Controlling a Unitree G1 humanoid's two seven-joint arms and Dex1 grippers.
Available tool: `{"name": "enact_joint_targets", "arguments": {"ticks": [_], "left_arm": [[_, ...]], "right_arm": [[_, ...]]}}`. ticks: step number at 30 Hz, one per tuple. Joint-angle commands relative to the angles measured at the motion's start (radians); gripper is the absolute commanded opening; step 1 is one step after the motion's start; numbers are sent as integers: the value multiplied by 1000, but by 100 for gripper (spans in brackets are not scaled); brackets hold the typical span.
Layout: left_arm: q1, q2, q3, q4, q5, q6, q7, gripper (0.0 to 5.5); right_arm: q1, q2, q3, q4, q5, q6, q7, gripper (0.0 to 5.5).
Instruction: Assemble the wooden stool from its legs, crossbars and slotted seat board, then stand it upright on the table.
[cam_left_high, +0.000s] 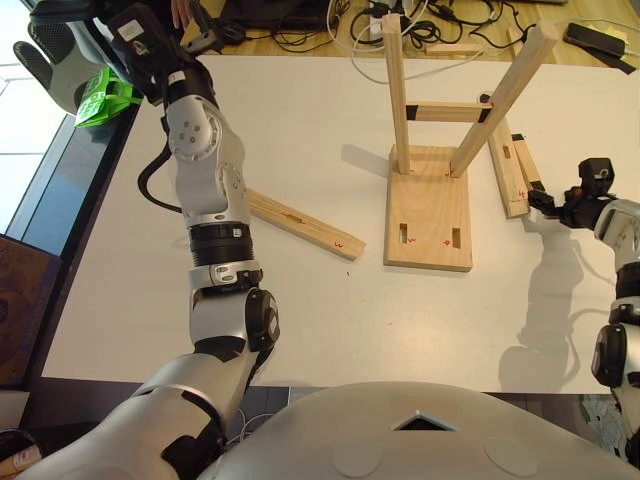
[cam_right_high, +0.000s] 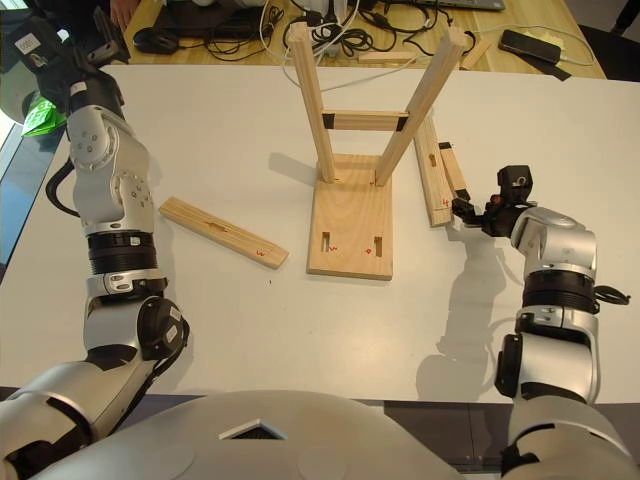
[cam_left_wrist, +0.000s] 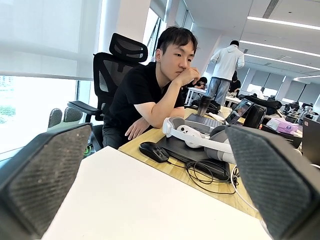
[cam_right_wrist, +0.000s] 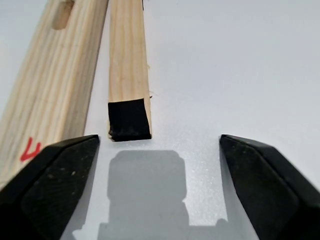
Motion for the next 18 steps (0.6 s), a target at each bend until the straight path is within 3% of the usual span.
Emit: {"name": "enact_joint_targets", "arguments": {"ticks": [1,6,18], "left_arm": [[-21,0,-7,0,1,12,-3,494],[-37,3,-10,8,1,13,-7,494],[-44,2,-6,26,-1,0,-6,494]], "right_arm": [[-94,-3,22,103,-19,10,12,451],[-236,6,78,290,-59,-16,76,451],[-360,32,28,489,-52,39,7,258]]}}
